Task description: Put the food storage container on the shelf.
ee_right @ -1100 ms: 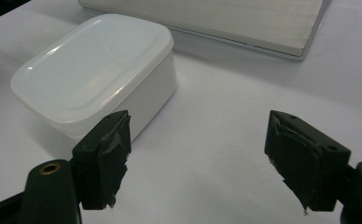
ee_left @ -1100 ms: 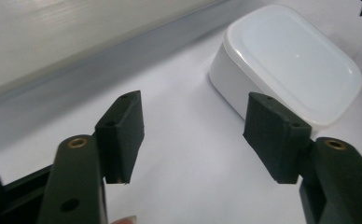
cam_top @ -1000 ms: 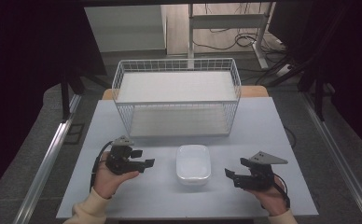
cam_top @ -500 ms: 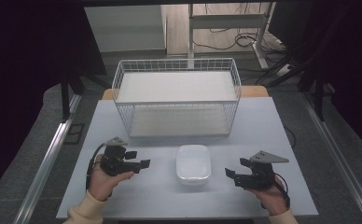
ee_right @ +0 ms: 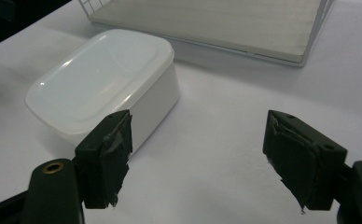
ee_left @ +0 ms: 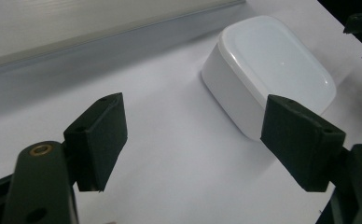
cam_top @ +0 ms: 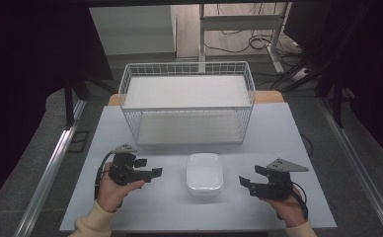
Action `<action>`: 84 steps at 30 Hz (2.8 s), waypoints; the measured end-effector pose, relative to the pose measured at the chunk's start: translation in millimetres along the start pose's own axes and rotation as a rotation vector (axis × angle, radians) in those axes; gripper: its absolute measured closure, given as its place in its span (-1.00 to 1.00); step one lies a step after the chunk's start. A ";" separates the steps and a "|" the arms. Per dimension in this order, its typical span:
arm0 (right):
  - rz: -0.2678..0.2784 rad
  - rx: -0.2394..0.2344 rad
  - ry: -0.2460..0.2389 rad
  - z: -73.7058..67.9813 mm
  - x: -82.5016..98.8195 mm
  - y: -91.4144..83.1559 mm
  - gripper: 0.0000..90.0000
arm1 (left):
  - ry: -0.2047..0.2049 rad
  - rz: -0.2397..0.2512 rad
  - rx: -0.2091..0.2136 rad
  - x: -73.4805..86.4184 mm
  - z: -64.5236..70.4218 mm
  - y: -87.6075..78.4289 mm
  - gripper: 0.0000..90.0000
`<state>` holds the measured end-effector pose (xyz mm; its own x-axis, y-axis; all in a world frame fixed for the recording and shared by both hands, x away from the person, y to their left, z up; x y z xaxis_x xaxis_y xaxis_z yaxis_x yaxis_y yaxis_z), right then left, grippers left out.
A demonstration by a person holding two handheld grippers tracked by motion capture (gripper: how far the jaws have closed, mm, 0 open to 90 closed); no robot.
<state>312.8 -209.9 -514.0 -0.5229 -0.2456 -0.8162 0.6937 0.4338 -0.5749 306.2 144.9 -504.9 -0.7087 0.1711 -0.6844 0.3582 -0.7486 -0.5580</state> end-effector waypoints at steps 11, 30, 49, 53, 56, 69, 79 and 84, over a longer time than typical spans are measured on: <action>-0.024 -0.031 0.055 -3.3 -17.9 3.7 -0.47 | -0.029 0.015 0.018 -14.3 9.8 9.0 -0.51; -0.124 -0.130 0.121 -30.4 -42.7 41.2 -0.32 | -0.097 -0.033 0.122 -26.2 16.2 54.5 -0.47; -0.186 -0.170 0.120 -46.8 -28.1 56.0 -0.29 | -0.179 -0.053 0.191 -17.7 21.0 82.0 -0.37; -0.195 -0.172 0.122 -48.3 -26.4 58.6 -0.29 | -0.191 -0.065 0.202 -15.6 20.2 85.3 -0.32; -0.202 -0.178 0.136 -48.6 -25.0 60.6 -0.28 | -0.187 -0.074 0.211 -14.6 22.1 87.8 -0.27; -0.234 -0.198 0.184 -49.9 -19.2 63.4 -0.16 | -0.207 -0.097 0.248 -11.6 27.5 94.7 -0.06; -0.247 -0.209 0.216 -48.7 -16.6 60.7 0.19 | -0.221 -0.101 0.243 -10.3 29.8 95.6 0.15; -0.241 -0.223 0.270 -46.1 -16.4 54.8 0.38 | -0.215 -0.087 0.234 -10.2 32.6 90.7 0.29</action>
<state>336.6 -142.1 -529.5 -0.7885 -0.1403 -0.5989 0.4272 0.5756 -0.6973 326.1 54.4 -533.2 -0.8515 0.1208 -0.5103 0.1587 -0.8682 -0.4702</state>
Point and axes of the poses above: each handheld gripper's, and its own axes: y roughly forward along the jaws, x roughly out of its underside, z roughly to its right, the point moved 7 cm from there along y, roughly forward along the jaws, and after that the axes turned 11 degrees about x, right-handed, at the moved point
